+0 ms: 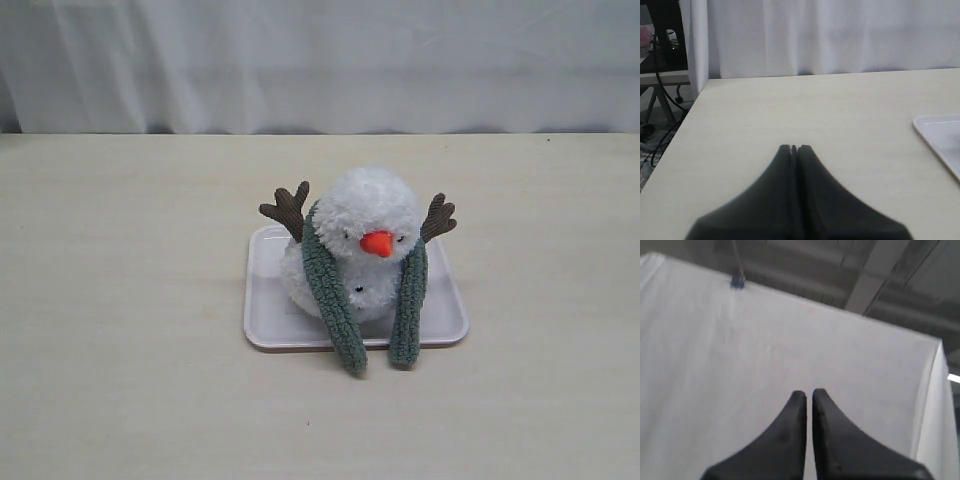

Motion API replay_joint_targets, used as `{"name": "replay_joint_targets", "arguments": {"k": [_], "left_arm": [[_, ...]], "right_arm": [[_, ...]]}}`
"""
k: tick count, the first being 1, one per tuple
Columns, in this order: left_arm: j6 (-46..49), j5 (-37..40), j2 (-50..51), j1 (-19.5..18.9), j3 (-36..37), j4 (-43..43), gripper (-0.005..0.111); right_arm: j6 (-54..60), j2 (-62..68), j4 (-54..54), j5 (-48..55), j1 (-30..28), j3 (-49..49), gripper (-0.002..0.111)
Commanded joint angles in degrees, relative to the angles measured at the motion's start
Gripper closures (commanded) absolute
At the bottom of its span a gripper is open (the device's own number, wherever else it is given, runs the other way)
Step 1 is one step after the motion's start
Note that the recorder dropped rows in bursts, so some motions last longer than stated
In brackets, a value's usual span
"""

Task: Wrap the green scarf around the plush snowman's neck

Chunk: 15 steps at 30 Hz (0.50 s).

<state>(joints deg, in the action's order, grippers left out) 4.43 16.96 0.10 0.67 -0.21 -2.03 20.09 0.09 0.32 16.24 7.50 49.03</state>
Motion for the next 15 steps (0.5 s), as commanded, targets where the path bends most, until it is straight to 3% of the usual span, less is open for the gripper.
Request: {"name": "replay_joint_targets", "arguments": {"k": [1, 7, 15], "left_arm": [[-0.1, -0.6, -0.1, -0.3, 0.2, -0.2, 0.107], [-0.1, -0.6, -0.1, -0.3, 0.2, -0.2, 0.107], [-0.1, -0.6, -0.1, -0.3, 0.2, -0.2, 0.107]], "right_arm": [[0.0, -0.1, 0.5, -18.1, -0.2, -0.2, 0.104], [0.0, -0.1, 0.5, -24.9, -0.2, -3.2, 0.104], [0.0, -0.1, 0.5, -24.6, -0.2, -14.3, 0.104]]}}
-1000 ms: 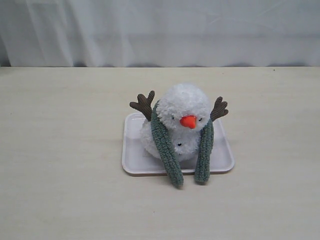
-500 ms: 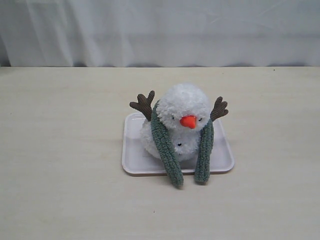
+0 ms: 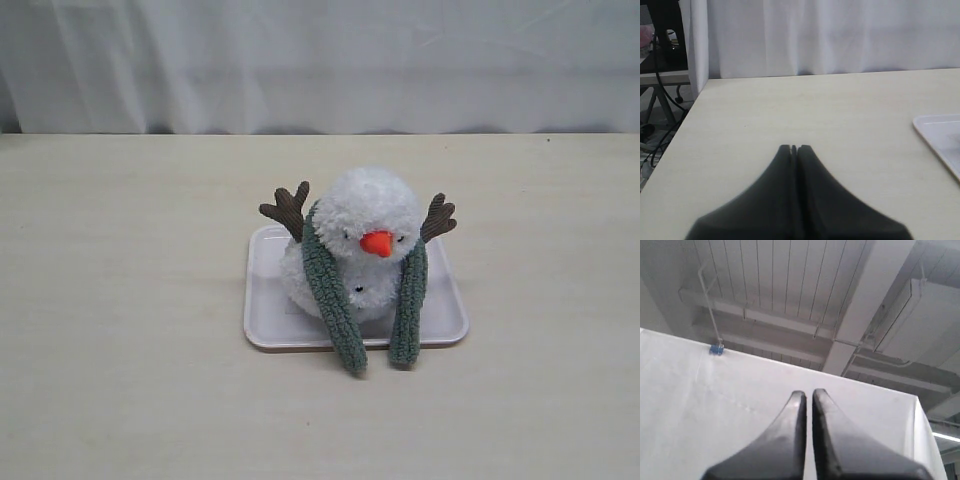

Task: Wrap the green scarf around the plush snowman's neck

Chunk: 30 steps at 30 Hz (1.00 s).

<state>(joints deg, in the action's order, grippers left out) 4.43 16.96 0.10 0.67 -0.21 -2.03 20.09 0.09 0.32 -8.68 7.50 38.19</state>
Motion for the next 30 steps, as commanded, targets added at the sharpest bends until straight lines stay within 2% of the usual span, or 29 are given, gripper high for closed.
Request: {"name": "replay_joint_targets", "arguments": {"k": [1, 30], "left_arm": [[-0.1, -0.6, -0.1, -0.3, 0.2, -0.2, 0.107], [-0.1, -0.6, -0.1, -0.3, 0.2, 0.0, 0.107]], "right_arm": [[0.0, -0.1, 0.5, 0.4, -0.2, -4.3, 0.104], [0.0, -0.1, 0.5, 1.6, 0.0, -33.3, 0.104]]}}
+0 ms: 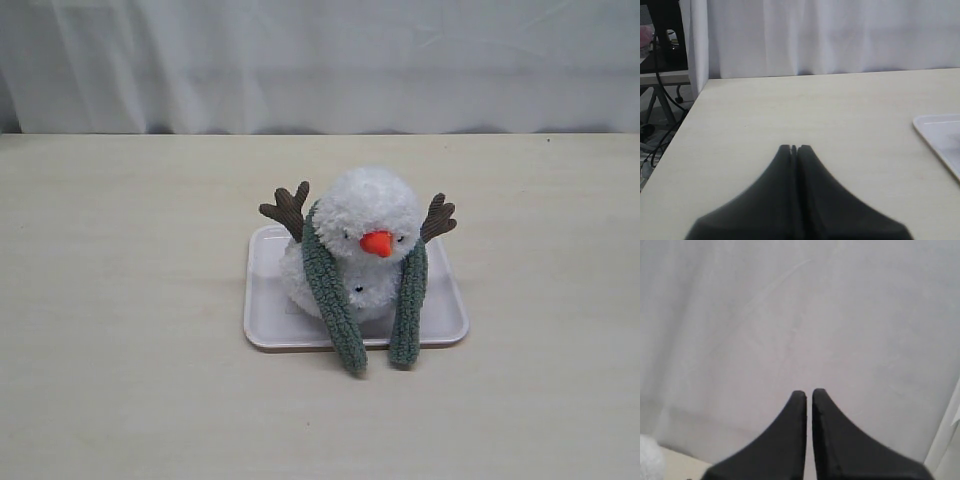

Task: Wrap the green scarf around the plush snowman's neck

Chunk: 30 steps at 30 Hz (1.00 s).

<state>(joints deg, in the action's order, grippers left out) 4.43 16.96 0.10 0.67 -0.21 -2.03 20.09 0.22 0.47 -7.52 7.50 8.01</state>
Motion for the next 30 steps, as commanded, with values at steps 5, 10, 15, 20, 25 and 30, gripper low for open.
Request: {"name": "replay_joint_targets", "arguments": {"k": [5, 10, 15, 20, 25, 30], "left_arm": [[-0.1, -0.6, -0.1, -0.3, 0.2, -0.2, 0.107], [-0.1, -0.6, -0.1, -0.3, 0.2, -0.2, 0.107], [-0.1, -0.6, -0.1, -0.3, 0.2, -0.2, 0.107], [-0.1, -0.6, -0.1, -0.3, 0.2, -0.2, 0.107], [-0.1, -0.6, -0.1, -0.3, 0.2, -0.2, 0.107], [-0.1, -0.6, -0.1, -0.3, 0.2, -0.2, 0.107]], "right_arm": [[0.0, -0.2, 0.4, 1.2, 0.0, -5.5, 0.104], [0.0, -0.2, 0.4, 4.3, 0.0, -5.7, 0.104], [0.0, -0.2, 0.4, 4.3, 0.0, -6.8, 0.104], [0.0, -0.2, 0.4, 7.5, 0.0, -8.0, 0.104], [0.0, -0.2, 0.4, 8.1, 0.0, -8.0, 0.104], [0.0, -0.2, 0.4, 9.5, 0.0, -8.0, 0.104]]}}
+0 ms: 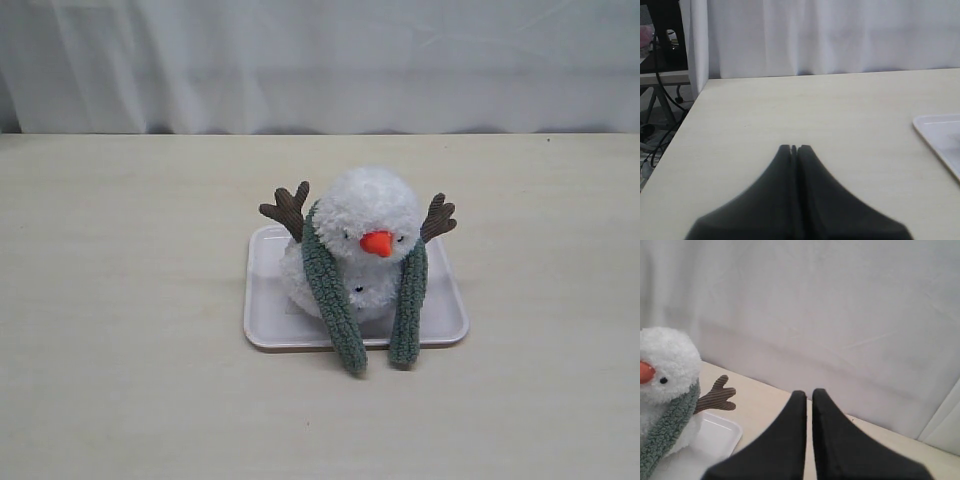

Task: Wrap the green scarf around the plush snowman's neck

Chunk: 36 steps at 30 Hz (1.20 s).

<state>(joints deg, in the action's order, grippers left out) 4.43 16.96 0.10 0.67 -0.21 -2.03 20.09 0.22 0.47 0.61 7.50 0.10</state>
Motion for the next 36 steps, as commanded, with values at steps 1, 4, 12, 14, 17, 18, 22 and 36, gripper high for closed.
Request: {"name": "replay_joint_targets", "arguments": {"k": [1, 4, 12, 14, 17, 18, 22, 36], "left_arm": [[-0.1, -0.6, -0.1, -0.3, 0.2, -0.2, 0.107], [-0.1, -0.6, -0.1, -0.3, 0.2, -0.2, 0.107], [-0.1, -0.6, -0.1, -0.3, 0.2, 0.0, 0.107], [-0.1, -0.6, -0.1, -0.3, 0.2, 0.0, 0.107], [-0.1, -0.6, -0.1, -0.3, 0.2, 0.0, 0.107], [-0.1, -0.6, -0.1, -0.3, 0.2, 0.0, 0.107], [-0.1, -0.6, -0.1, -0.3, 0.2, 0.0, 0.107], [-0.1, -0.6, -0.1, -0.3, 0.2, 0.0, 0.107]], "right_arm": [[0.0, -0.2, 0.4, 1.4, 0.0, -0.1, 0.104], [0.0, -0.2, 0.4, 2.0, 0.0, -0.1, 0.104], [0.0, -0.2, 0.4, 6.2, 0.0, -0.1, 0.104], [0.0, -0.2, 0.4, 6.5, 0.0, -0.1, 0.104], [0.0, -0.2, 0.4, 8.9, 0.0, -0.1, 0.104], [0.0, -0.2, 0.4, 9.5, 0.0, -0.1, 0.104], [0.0, -0.2, 0.4, 11.0, 0.0, -0.1, 0.104], [0.0, -0.2, 0.4, 11.7, 0.0, -0.1, 0.104]]}}
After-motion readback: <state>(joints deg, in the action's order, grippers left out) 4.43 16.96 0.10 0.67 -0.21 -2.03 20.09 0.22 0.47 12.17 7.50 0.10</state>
